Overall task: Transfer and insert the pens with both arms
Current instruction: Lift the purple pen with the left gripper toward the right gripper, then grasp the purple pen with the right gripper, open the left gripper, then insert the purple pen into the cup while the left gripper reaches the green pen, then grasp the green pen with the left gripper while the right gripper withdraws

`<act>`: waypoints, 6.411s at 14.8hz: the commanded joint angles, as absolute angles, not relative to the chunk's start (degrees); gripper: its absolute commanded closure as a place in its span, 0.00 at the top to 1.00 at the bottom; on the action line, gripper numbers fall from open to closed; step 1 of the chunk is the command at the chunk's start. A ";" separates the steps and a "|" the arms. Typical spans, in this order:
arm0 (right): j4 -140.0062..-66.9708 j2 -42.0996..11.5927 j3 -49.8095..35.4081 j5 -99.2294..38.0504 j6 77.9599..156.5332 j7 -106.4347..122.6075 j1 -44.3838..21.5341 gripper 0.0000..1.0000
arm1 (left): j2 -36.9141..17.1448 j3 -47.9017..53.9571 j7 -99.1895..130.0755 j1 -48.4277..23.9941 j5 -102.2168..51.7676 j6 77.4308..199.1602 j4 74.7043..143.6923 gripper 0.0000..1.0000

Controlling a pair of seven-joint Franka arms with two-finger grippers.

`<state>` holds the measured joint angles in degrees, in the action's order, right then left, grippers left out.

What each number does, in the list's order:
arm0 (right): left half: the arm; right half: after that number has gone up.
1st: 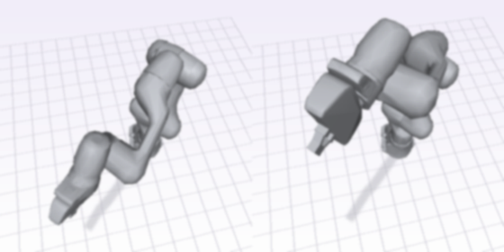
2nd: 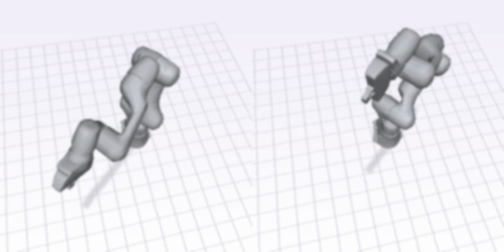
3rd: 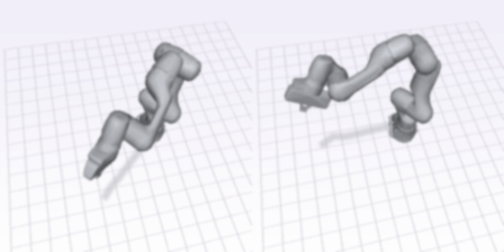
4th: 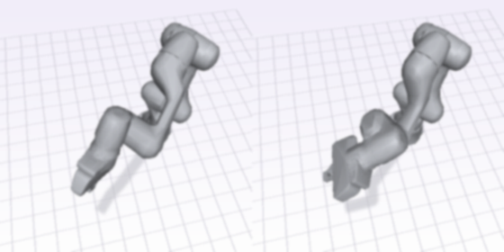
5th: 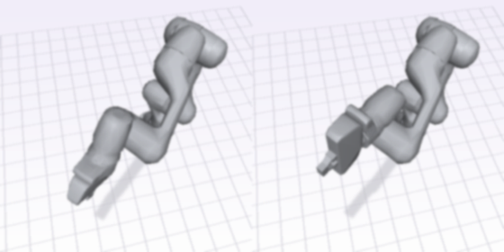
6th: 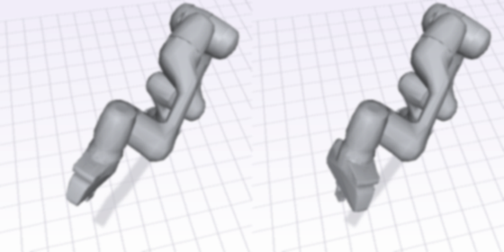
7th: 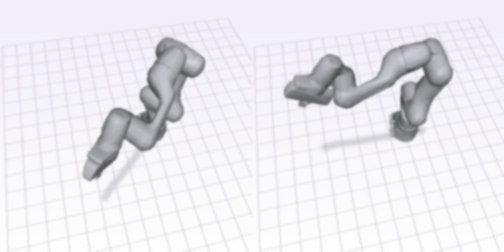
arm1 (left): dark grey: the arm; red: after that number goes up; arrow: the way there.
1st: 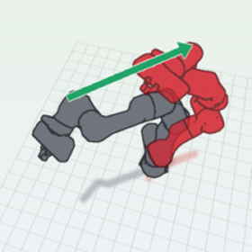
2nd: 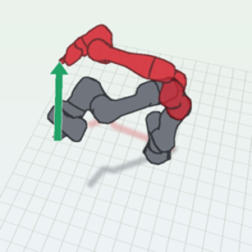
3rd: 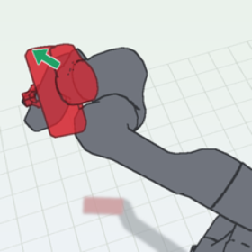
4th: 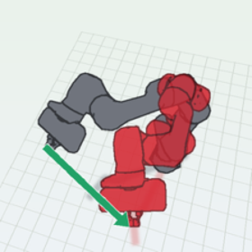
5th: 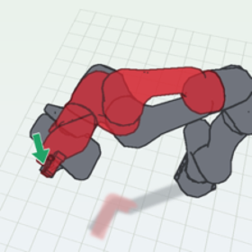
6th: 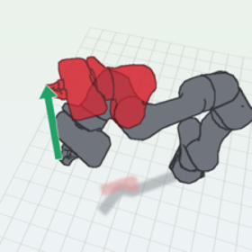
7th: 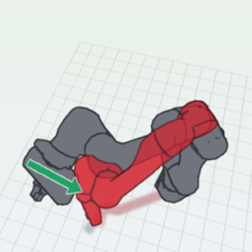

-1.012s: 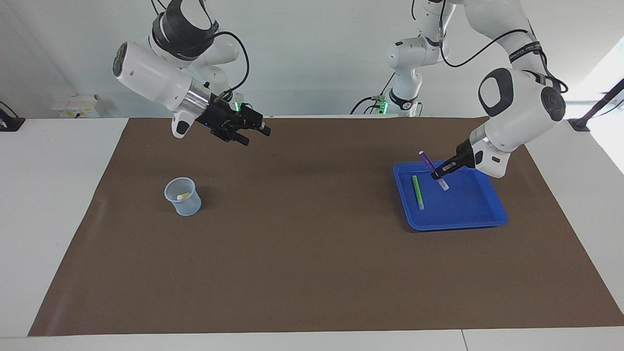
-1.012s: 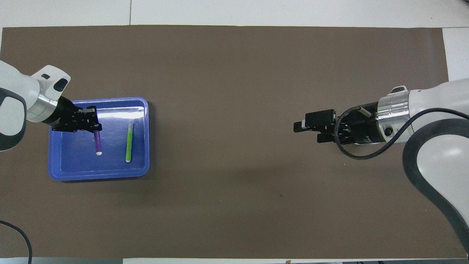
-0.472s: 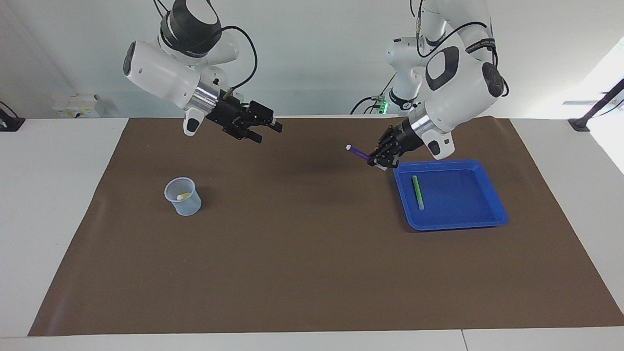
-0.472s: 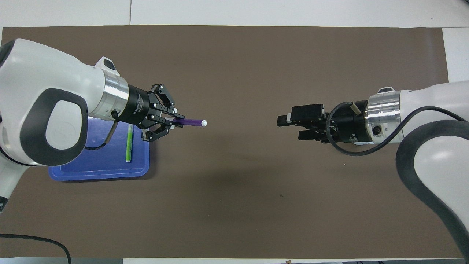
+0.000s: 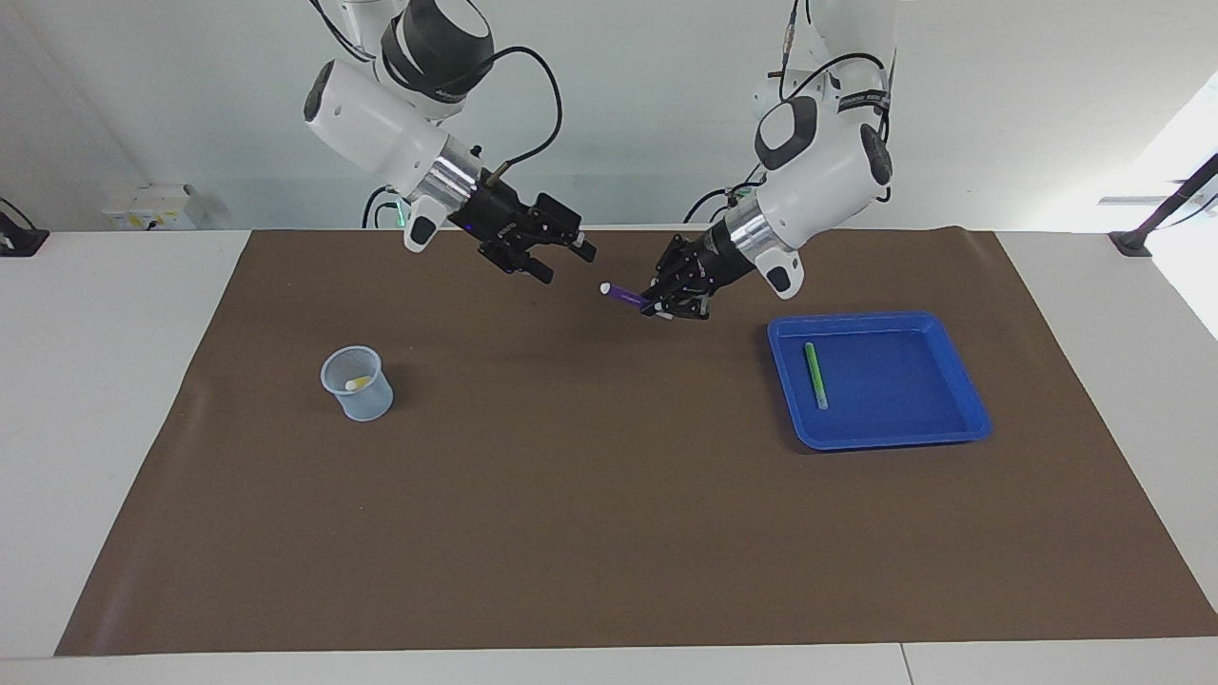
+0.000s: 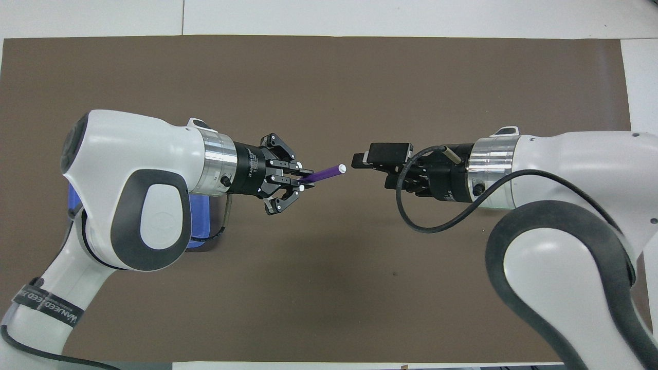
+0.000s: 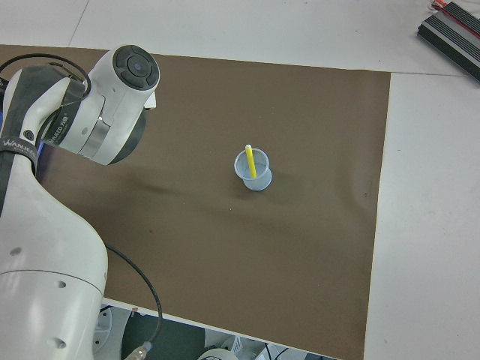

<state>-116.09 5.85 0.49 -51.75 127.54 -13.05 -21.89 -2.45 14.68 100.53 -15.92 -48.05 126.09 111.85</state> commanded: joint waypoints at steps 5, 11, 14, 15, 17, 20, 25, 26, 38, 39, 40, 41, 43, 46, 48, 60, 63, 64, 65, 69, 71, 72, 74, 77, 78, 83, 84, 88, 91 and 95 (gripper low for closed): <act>-119.27 6.33 0.53 -52.12 130.34 -9.85 -23.55 0.85 | 0.88 14.15 102.13 -18.10 -57.04 131.39 116.63 0.00; -119.01 4.93 0.53 -52.12 135.35 -10.11 -25.75 0.57 | 0.97 14.15 102.13 -19.16 -57.57 133.24 117.16 0.00; -118.83 4.48 0.53 -52.12 135.35 -9.84 -25.49 0.57 | 0.97 14.15 102.04 -19.07 -57.57 133.24 117.16 0.00; -118.74 4.40 0.53 -52.12 135.35 -9.84 -25.31 0.56 | 0.97 14.15 102.04 -19.16 -57.57 133.24 117.16 0.00; -118.74 4.39 0.53 -52.12 135.35 -9.84 -25.14 0.52 | 0.97 14.15 101.25 -19.16 -57.57 132.98 117.16 0.00; -118.74 4.39 0.53 -52.12 135.35 -10.02 -25.14 0.36 | 1.05 14.15 100.02 -19.25 -57.48 132.89 117.16 0.00; -118.83 4.48 0.53 -52.12 135.09 -10.37 -25.05 0.00 | 1.23 14.15 98.79 -19.69 -57.48 132.71 117.16 0.00; -118.83 4.57 0.53 -52.12 135.09 -10.46 -25.14 0.00 | 1.23 14.15 98.79 -19.69 -57.48 132.71 117.16 0.00; -118.39 7.64 0.88 -25.89 115.61 3.02 -14.88 0.00 | 2.11 13.45 94.59 -14.51 -47.94 125.62 115.93 1.00; -117.69 7.91 0.97 -22.71 112.88 8.82 -12.07 0.00 | 2.11 13.36 92.74 -13.28 -45.90 123.42 115.67 1.00; -116.21 7.74 0.97 -19.63 109.63 14.27 -8.65 0.00 | 2.20 13.36 90.29 -11.71 -43.88 121.14 115.66 1.00; -114.28 7.04 0.88 -16.29 107.51 18.24 -5.74 0.00 | 2.20 13.36 87.39 -9.60 -41.07 118.85 115.49 1.00; -110.32 5.11 0.70 -7.60 106.61 26.85 -2.39 0.00 | 2.20 13.36 81.86 -7.65 -30.38 114.46 114.79 1.00; -110.65 4.66 0.70 -1.85 107.58 31.89 -0.53 0.00 | 2.72 13.27 61.09 -3.27 -26.28 108.56 115.31 1.00; -111.88 3.26 0.70 -1.85 111.42 32.52 0.35 0.00 | 2.46 13.36 51.10 0.59 -23.93 108.28 115.84 1.00; -120.06 2.11 0.62 -2.02 120.51 33.05 0.70 1.00 | -4.65 13.36 -5.10 4.40 -2.99 125.50 127.88 0.98; -114.46 1.85 0.62 -2.99 115.17 32.70 0.44 1.00 | -6.24 13.36 -5.27 4.04 -2.29 126.03 127.88 0.90; -110.52 1.93 0.62 -4.82 110.00 32.35 0.27 1.00 | -7.11 13.36 -5.27 3.96 -2.29 126.64 127.88 0.86; -107.43 2.02 0.62 -7.88 105.60 31.73 0.26 1.00 | -7.38 13.36 -5.27 3.87 -2.29 127.09 127.79 0.84; -103.97 4.04 1.23 -23.88 96.07 23.15 1.49 1.00 | -9.14 13.36 -4.84 3.78 -2.29 129.81 127.27 0.81; -103.80 5.18 1.32 -31.86 93.79 18.21 1.93 1.00 | -9.23 13.36 -4.83 3.78 -2.29 130.69 127.27 0.79; -103.71 5.88 1.32 -34.86 93.78 17.58 2.54 1.00 | -9.23 13.36 -4.75 3.78 -2.29 131.13 127.27 0.77; -103.80 6.41 1.23 -37.43 93.69 15.22 2.46 1.00 | -9.32 13.36 -4.66 3.78 -2.29 131.40 127.35 0.72; -103.63 6.86 0.44 -37.62 90.98 7.40 1.67 1.00 | -9.40 13.36 -4.57 3.87 -2.29 131.75 127.35 0.45; -104.23 7.03 0.00 -37.97 91.66 6.69 1.58 1.00 | -9.40 13.36 -4.48 3.78 -2.37 131.75 127.27 0.34; -113.64 11.25 -1.14 -46.13 101.52 -4.12 -2.01 1.00 | -9.40 13.36 -4.04 3.87 -2.37 131.66 127.18 0.00; -113.90 11.51 -1.14 -46.32 101.60 -6.39 -2.98 1.00 | -9.40 13.36 -3.96 3.87 -2.37 131.57 127.09 0.00; -113.99 11.51 -1.14 -50.97 104.49 -9.04 -3.25 1.00 | -10.54 13.36 -3.96 4.66 -2.37 128.34 123.59 0.00; -114.08 11.42 -1.32 -50.98 107.05 -11.78 -5.52 1.00 | -10.72 13.36 -3.87 5.10 -2.90 121.84 118.58 0.00; -114.61 11.51 -1.49 -50.80 108.11 -11.78 -6.59 1.00 | -10.99 13.36 2.00 5.71 -7.19 108.92 109.00 0.00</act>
